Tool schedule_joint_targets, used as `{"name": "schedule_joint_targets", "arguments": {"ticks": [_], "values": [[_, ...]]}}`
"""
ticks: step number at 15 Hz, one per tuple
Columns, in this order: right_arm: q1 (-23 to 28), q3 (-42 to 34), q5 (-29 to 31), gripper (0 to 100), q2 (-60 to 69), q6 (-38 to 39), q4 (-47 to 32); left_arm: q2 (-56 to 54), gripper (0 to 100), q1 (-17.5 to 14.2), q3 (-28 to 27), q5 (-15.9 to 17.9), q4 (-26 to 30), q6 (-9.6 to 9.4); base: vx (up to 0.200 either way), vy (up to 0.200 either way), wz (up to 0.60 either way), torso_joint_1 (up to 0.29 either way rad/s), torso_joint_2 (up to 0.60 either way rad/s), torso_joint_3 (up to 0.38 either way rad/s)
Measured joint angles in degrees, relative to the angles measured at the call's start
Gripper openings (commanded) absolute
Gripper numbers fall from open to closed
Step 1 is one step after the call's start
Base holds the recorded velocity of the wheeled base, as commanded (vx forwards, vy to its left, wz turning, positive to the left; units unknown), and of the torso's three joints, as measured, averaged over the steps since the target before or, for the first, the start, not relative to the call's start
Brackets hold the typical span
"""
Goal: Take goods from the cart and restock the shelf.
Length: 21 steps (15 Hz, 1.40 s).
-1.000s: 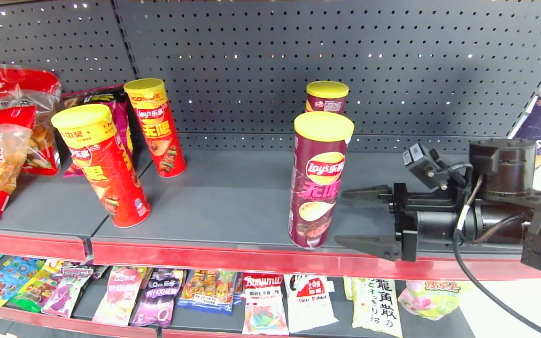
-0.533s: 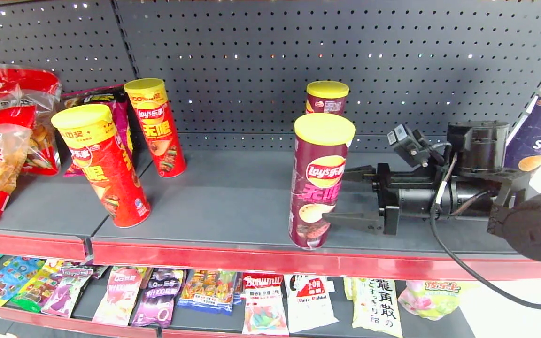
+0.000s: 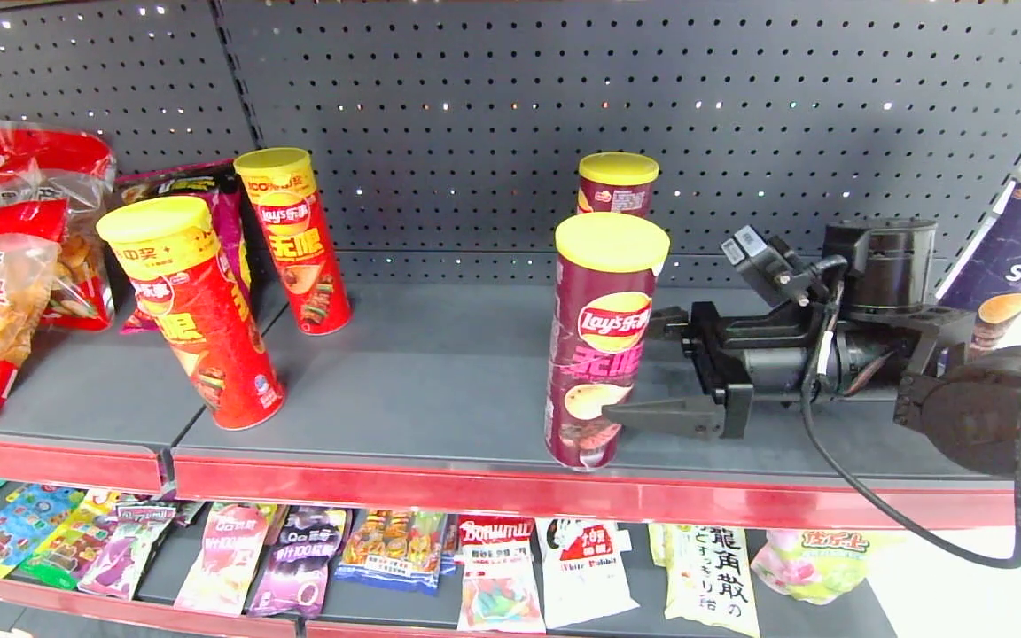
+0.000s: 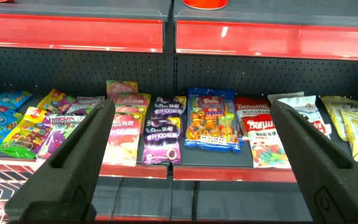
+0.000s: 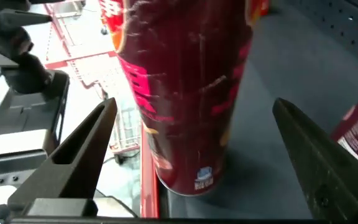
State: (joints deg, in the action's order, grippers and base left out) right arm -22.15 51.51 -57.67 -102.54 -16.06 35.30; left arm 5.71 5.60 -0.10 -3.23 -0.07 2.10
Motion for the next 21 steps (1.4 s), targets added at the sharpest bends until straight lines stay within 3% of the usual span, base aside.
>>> {"name": "schedule_joint_targets", "arguments": {"ticks": [7, 8, 17, 21], "values": [[-0.1, 3.3, -3.5, 100, -3.0, 0.1, -0.1, 0.0, 100, 0.0, 0.0, 0.0, 0.0, 0.0, 0.0, 0.0, 0.0, 0.0, 0.0, 0.0], [-0.1, 3.8, -3.6, 0, -3.4, 0.0, -0.1, 0.0, 100, 0.0, 0.0, 0.0, 0.0, 0.0, 0.0, 0.0, 0.0, 0.0, 0.0, 0.0], [-1.4, 5.5, -2.5, 0, -4.7, -0.5, 0.0, 0.0, 100, 0.0, 0.0, 0.0, 0.0, 0.0, 0.0, 0.0, 0.0, 0.0, 0.0, 0.0], [-1.1, 4.1, 2.1, 0, -2.4, -0.7, 0.0, 0.0, 100, 0.0, 0.0, 0.0, 0.0, 0.0, 0.0, 0.0, 0.0, 0.0, 0.0, 0.0]]}}
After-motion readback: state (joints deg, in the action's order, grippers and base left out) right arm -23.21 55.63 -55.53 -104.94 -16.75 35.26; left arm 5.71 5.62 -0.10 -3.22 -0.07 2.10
